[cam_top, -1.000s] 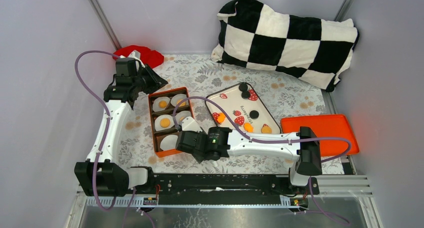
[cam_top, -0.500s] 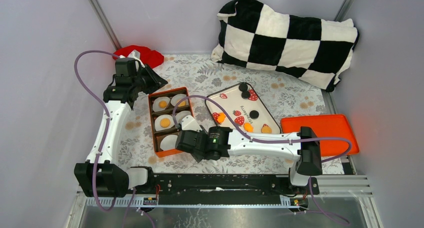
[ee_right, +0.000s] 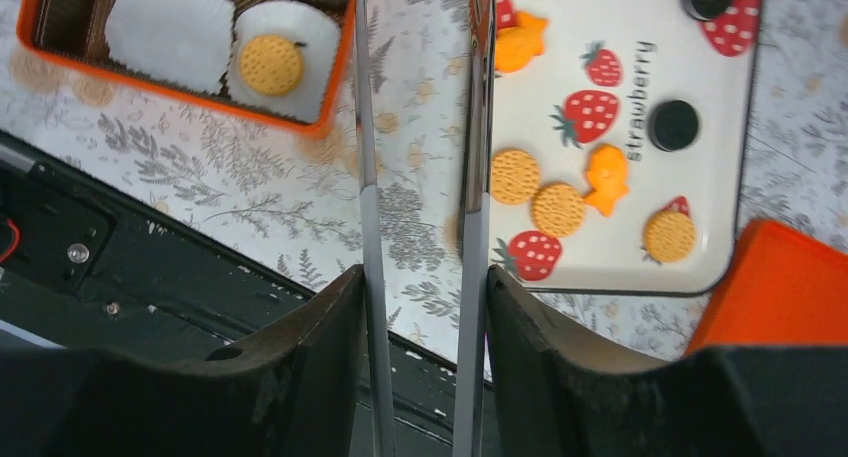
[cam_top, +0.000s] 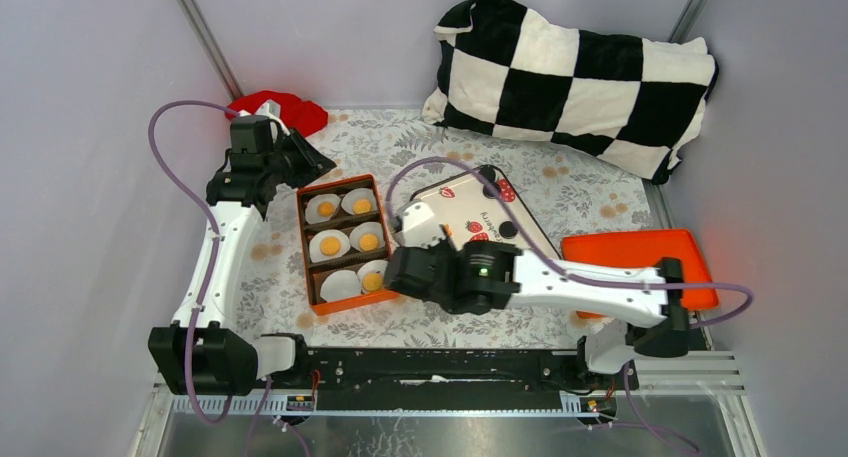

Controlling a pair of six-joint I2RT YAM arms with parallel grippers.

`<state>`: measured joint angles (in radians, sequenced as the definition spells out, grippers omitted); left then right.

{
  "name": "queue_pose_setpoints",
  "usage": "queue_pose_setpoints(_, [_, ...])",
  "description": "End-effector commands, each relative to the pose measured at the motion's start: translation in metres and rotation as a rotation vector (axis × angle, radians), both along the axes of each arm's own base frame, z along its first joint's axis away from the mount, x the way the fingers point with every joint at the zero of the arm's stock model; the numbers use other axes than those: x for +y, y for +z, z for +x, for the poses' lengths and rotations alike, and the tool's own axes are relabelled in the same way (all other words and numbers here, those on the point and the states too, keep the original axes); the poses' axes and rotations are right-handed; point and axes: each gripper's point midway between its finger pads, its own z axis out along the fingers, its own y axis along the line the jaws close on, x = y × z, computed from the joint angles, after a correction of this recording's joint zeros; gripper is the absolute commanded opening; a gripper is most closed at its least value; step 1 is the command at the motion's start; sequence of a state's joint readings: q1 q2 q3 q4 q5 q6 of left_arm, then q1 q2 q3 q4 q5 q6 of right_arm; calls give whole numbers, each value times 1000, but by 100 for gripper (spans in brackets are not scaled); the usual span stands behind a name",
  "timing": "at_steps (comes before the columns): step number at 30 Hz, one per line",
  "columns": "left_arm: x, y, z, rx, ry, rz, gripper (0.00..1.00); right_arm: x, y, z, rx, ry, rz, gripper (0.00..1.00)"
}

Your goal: Pack the cookies

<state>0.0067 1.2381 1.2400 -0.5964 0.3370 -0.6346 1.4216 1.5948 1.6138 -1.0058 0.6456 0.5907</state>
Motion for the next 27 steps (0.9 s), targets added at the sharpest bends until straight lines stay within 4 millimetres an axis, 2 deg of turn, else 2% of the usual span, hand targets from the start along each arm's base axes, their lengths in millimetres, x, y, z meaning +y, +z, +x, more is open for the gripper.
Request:
queue_pose_setpoints(1, [-5,16,5,-49,-27,-14,28,-53,31,12,-105,-157,23,51])
queue_pose_setpoints(4, [-8,16,6,-44,-39,-27,28,-77,24,10,-91,-220,18,52])
queue_pose_setpoints(9, [-8,14,10,-37,-37,-29,28,-94,0,-6,6,-251,20,52])
queue_pose_setpoints(14, [-16,12,8,-31,-57,-32,28,-98,-28,-24,109,-236,5,53])
queue_pose_setpoints(20, [-16,9,4,-26,-59,-29,28,-102,-47,-28,130,-245,-25,56])
queue_pose_setpoints(27, [-16,5,1,-21,-59,-27,28,-93,-69,-30,153,-230,-17,56])
